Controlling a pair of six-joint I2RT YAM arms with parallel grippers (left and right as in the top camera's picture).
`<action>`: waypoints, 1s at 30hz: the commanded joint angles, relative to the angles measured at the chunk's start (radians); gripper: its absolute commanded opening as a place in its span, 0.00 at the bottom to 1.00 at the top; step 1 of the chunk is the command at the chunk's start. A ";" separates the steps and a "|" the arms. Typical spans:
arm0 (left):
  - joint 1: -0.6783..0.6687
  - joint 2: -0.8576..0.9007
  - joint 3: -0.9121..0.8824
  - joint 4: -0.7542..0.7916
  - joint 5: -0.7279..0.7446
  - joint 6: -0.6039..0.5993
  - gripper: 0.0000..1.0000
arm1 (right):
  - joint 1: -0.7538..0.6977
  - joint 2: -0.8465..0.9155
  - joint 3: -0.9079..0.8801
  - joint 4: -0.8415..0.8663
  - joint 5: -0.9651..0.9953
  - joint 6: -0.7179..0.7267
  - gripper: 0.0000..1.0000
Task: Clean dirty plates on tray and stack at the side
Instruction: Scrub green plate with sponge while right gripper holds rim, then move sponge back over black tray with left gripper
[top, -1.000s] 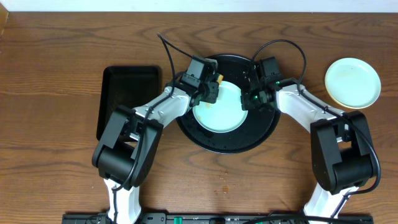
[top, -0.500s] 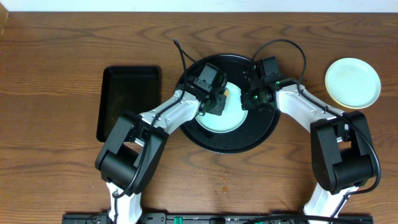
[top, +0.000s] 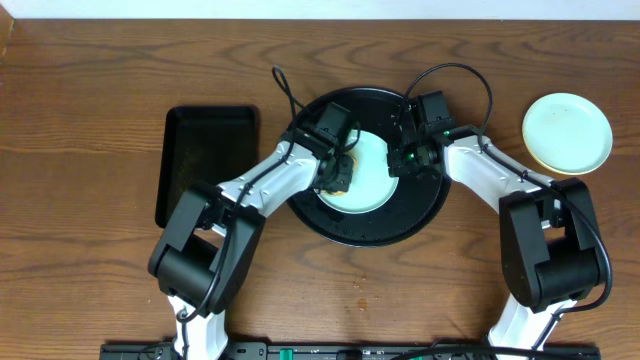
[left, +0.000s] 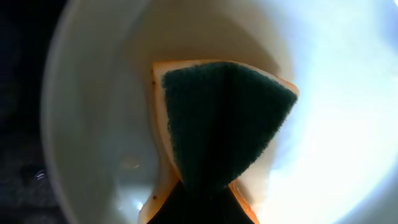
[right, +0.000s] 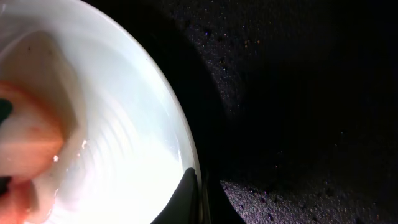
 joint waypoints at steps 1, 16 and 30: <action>0.054 0.038 0.000 -0.033 -0.099 -0.040 0.08 | 0.004 0.022 -0.008 0.003 -0.005 0.014 0.01; 0.147 -0.322 0.102 -0.069 -0.099 -0.077 0.07 | 0.004 0.022 -0.008 0.001 -0.005 0.014 0.24; 0.443 -0.386 0.067 -0.443 -0.099 -0.076 0.08 | 0.003 -0.004 0.066 -0.038 -0.004 -0.009 0.01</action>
